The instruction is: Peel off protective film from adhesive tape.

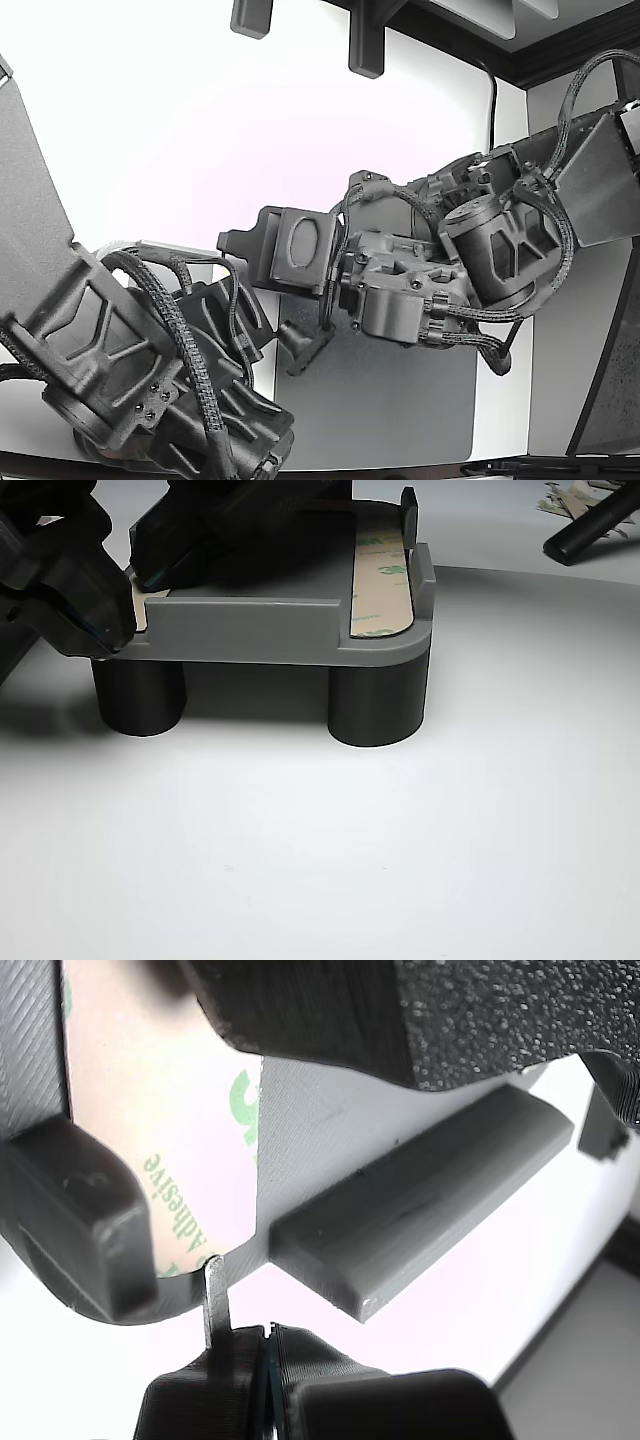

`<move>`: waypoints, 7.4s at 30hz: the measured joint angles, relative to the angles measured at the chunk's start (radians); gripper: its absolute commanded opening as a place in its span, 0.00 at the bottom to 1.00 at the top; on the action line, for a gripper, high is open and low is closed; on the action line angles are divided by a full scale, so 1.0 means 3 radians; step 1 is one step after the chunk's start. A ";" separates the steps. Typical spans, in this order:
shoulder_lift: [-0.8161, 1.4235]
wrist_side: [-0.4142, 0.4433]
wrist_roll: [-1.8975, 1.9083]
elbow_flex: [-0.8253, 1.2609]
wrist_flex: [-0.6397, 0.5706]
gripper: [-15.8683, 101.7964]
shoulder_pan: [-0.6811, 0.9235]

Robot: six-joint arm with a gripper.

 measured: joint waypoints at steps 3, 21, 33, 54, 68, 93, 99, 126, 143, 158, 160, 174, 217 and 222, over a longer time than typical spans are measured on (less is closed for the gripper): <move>0.0000 0.0005 0.0005 0.0000 0.0000 0.04 0.0005; -0.0005 0.0031 0.0010 -0.0005 0.0031 0.04 0.0005; -0.0010 0.0036 0.0026 -0.0005 0.0031 0.04 0.0020; -0.0015 0.0061 0.0010 -0.0005 0.0046 0.04 0.0026; -0.0031 0.0066 0.0036 -0.0046 0.0056 0.04 0.0036; -0.0072 0.0077 0.0051 -0.0077 0.0107 0.04 0.0041; -0.0072 0.0077 0.0051 -0.0077 0.0107 0.04 0.0046; -0.0087 0.0102 0.0087 -0.0118 0.0148 0.04 0.0077; -0.0097 0.0107 0.0112 -0.0138 0.0179 0.04 0.0087; -0.0097 0.0107 0.0128 -0.0143 0.0194 0.04 0.0097; -0.0097 0.0112 0.0128 -0.0148 0.0199 0.04 0.0102; -0.0092 0.0112 0.0169 -0.0174 0.0271 0.04 0.0133; -0.0087 0.0133 0.0164 -0.0189 0.0230 0.04 0.0164; -0.0092 0.0148 0.0159 -0.0189 0.0205 0.04 0.0164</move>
